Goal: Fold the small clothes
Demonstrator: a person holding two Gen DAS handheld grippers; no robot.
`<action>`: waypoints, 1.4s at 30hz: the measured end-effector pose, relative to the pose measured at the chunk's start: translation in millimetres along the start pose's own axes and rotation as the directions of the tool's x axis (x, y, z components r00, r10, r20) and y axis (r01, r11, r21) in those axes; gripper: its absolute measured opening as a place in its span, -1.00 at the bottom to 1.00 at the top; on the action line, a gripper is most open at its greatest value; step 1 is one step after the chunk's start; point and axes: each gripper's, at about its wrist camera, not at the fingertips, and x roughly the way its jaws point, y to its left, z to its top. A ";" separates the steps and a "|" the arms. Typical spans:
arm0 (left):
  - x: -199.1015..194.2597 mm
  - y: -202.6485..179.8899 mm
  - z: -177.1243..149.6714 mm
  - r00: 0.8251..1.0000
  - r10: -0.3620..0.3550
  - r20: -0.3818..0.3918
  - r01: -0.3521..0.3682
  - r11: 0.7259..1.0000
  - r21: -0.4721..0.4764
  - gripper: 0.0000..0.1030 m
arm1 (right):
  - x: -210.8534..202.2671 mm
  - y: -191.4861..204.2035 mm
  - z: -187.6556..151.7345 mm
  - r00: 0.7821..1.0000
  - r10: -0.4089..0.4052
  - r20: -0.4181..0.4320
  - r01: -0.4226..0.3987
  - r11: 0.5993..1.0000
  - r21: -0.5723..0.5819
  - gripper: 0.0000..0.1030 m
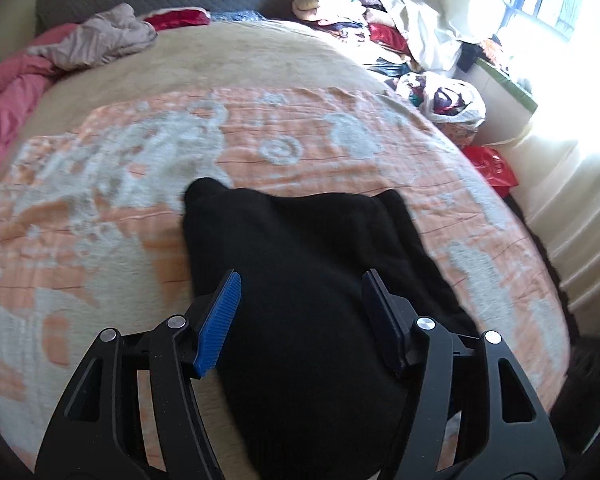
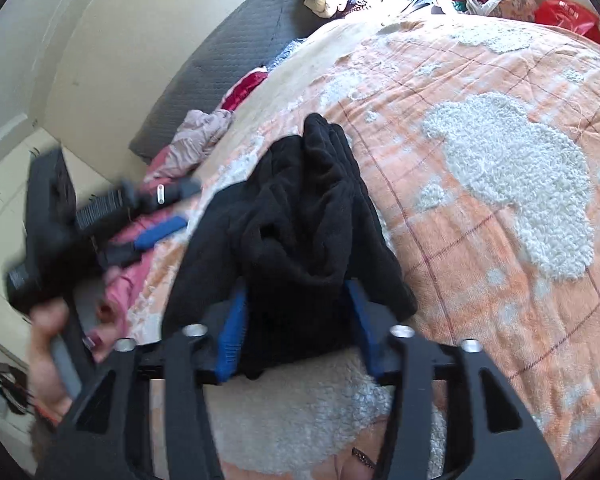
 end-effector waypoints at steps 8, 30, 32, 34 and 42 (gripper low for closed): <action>-4.1 29.9 -46.6 1.000 0.000 -0.011 0.000 1.000 -0.023 0.07 | 41.9 0.0 49.5 0.991 -0.004 -0.131 0.000 1.000 -0.030 0.29; -2.9 -1.9 -60.5 1.000 0.015 -0.027 -0.014 0.999 0.051 0.09 | 34.3 6.4 42.5 0.973 -0.225 -0.039 0.207 0.941 -0.268 -0.26; -5.3 -1.2 -61.7 1.000 0.015 -0.023 -0.014 0.999 0.040 0.17 | 32.7 13.1 38.6 0.969 -0.245 -0.023 0.228 0.928 -0.295 -0.17; -8.2 -0.7 -63.3 1.000 0.013 -0.019 -0.013 0.999 0.032 0.19 | 30.3 17.3 35.0 0.965 -0.263 -0.007 0.247 0.917 -0.312 -0.09; -20.2 3.3 -68.8 1.000 0.003 -0.001 -0.003 1.000 0.008 0.26 | -0.2 32.7 21.6 0.964 -0.246 0.105 0.268 0.901 -0.342 0.22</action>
